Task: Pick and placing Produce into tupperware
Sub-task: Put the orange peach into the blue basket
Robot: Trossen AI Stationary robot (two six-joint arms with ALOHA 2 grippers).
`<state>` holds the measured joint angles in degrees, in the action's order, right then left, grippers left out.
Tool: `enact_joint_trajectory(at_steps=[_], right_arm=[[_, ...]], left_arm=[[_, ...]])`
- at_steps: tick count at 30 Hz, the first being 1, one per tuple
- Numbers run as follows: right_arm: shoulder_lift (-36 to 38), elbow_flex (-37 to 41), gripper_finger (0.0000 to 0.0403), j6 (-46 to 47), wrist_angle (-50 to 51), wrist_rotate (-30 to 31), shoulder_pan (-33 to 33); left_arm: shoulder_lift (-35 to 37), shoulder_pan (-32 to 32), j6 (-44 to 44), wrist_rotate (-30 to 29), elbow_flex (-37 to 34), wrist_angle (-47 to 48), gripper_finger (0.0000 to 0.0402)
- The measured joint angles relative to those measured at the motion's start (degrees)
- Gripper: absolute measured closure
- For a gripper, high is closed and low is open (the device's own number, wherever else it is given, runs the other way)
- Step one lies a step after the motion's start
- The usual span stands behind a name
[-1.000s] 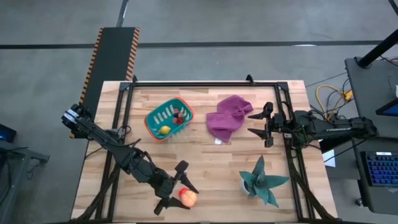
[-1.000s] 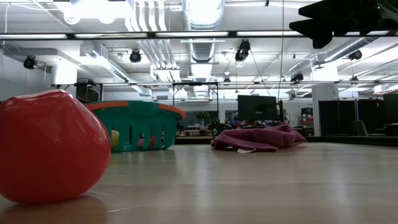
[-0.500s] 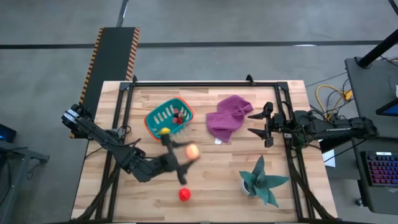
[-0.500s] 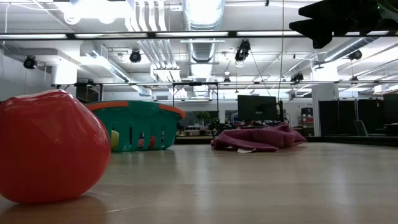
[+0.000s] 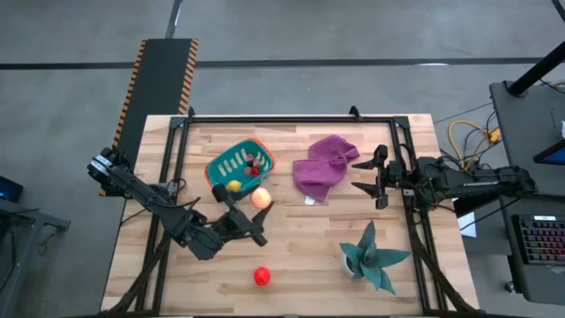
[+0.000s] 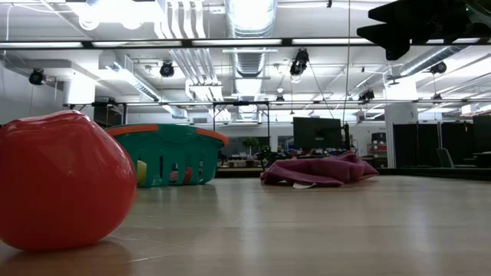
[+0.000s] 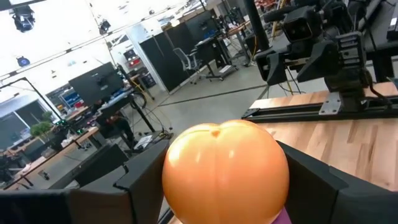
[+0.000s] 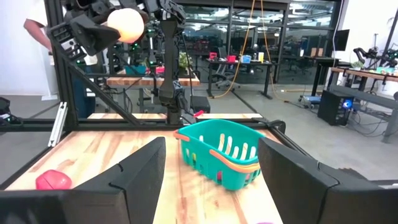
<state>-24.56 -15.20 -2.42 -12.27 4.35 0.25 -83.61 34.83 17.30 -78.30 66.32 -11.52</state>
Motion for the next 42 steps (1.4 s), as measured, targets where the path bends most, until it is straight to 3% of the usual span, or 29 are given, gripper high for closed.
enact_joint_trajectory(at_steps=[12, 17, 25, 31, 42], right_arm=[[-0.01, 0.00, 0.0156, 0.45, 0.01, 0.01, -0.01], [0.00, 0.00, 0.0156, 0.90, 0.00, 0.01, 0.00], [0.00, 0.00, 0.0156, 0.46, 0.00, 0.04, 0.00], [-0.01, 0.00, 0.0156, 0.40, 0.00, 0.17, -0.02], [-0.01, 0.00, 0.0156, 0.26, 0.02, 0.19, 0.00]], left_arm=[[0.55, 0.00, -0.70, 0.05, 0.02, -3.74, 0.0162], [1.72, -0.55, -9.51, -0.01, -0.10, -2.98, 0.0162], [3.42, -3.53, -10.90, 0.71, -3.00, -0.41, 0.0162], [10.42, -8.54, -14.82, 9.22, -10.57, -0.40, 0.0162], [30.85, -11.34, -15.83, 10.85, -29.06, -0.54, 0.0162]])
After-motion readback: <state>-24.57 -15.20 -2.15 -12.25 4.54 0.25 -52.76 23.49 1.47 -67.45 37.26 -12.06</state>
